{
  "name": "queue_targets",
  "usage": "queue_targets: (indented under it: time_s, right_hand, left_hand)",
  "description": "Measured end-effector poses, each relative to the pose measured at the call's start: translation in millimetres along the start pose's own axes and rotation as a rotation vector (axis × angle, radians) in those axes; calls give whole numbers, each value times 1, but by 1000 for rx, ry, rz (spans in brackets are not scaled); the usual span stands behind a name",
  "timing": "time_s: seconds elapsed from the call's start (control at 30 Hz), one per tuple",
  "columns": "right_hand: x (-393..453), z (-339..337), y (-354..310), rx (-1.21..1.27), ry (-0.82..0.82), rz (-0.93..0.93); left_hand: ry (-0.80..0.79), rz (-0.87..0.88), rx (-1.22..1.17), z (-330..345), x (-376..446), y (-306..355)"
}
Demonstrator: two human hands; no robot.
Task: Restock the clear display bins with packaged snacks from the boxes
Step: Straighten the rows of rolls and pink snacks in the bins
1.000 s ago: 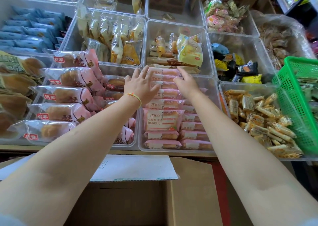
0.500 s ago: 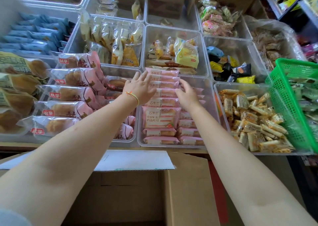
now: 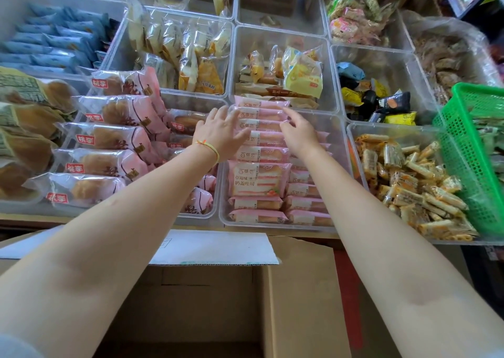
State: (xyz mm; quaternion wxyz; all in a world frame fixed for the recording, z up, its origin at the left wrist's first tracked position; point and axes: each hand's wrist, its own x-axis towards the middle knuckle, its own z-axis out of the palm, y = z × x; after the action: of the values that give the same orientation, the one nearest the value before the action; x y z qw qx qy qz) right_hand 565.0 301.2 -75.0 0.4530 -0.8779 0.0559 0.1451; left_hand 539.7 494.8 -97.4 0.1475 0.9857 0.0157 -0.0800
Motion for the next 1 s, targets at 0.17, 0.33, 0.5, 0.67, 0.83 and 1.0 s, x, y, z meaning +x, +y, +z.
queue_targets:
  time_s: [0.17, 0.33, 0.5, 0.67, 0.83, 1.0]
  right_hand:
    - [16, -3, -7, -22, 14, -16]
    - [26, 7, -11, -55, -50, -32]
    - [20, 8, 0, -40, -4, -89]
    - [-27, 17, 24, -29, 126, -191]
    - [-53, 29, 42, -147, 86, -229]
    - [-66, 18, 54, -196, 153, -288]
  left_hand:
    - [68, 131, 108, -6, 14, 11]
    - [-10, 110, 153, 4, 32, 7]
    - [16, 71, 135, 10, 27, 7]
    - [140, 99, 20, 9, -15, 21]
    - [129, 233, 174, 23, -55, 19]
    - [6, 219, 294, 27, -69, 9]
